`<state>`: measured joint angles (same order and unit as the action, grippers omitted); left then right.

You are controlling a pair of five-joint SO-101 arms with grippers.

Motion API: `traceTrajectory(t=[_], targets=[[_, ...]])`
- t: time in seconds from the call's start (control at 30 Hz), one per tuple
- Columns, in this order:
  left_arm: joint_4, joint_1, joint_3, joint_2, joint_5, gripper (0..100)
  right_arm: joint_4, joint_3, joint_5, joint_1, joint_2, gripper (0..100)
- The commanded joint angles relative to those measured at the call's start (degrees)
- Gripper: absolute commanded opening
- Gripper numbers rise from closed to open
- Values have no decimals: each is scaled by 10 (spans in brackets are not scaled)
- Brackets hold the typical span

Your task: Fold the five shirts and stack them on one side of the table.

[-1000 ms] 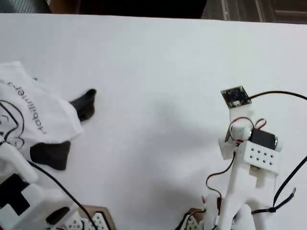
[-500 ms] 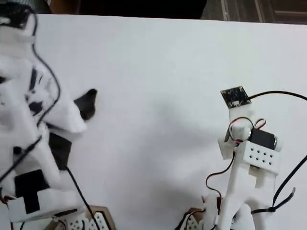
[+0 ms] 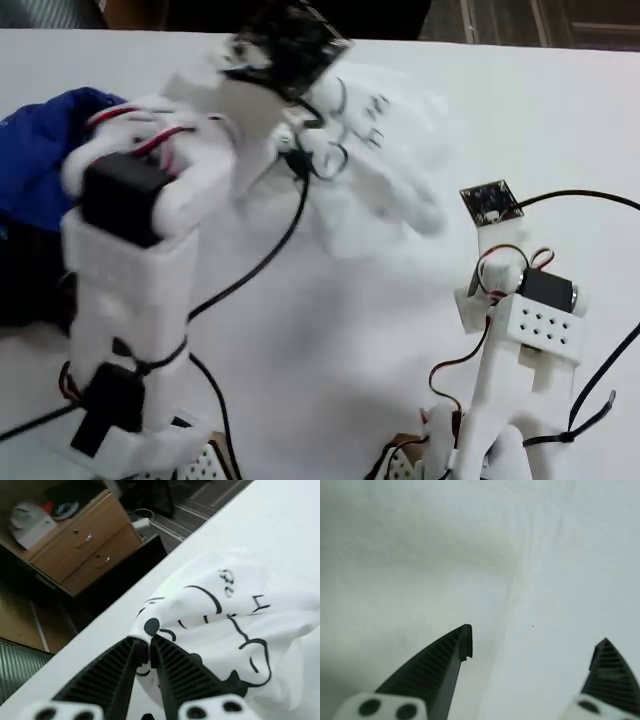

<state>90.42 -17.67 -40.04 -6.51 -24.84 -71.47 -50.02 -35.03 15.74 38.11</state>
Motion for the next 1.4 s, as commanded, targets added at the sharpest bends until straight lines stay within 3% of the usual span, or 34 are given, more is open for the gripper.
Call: traceTrajectory(t=[0.0,0.13,0.3,0.4,0.57,0.67,0.8,1.0,1.17,1.37], targets=[[-19,-18,64,29,4,27,-4,3,2,5,2,373],[-18,-16,154,60,4,65,-4,3,2,5,2,373],[22,-4,231,64,-11,312,-4,3,2,2,-1,373],[49,6,248,63,-76,408,0,3,2,2,2,373],[100,66,247,62,-140,366,0,4,3,1,2,375],[107,152,254,69,-150,321,0,4,3,2,3,375],[38,296,310,86,-151,275,-2,4,-2,1,3,374],[-149,464,453,170,-192,256,0,6,2,1,3,373],[-287,603,472,238,-202,256,-2,6,2,1,3,373],[-319,724,446,241,-198,256,-2,4,2,1,3,373]])
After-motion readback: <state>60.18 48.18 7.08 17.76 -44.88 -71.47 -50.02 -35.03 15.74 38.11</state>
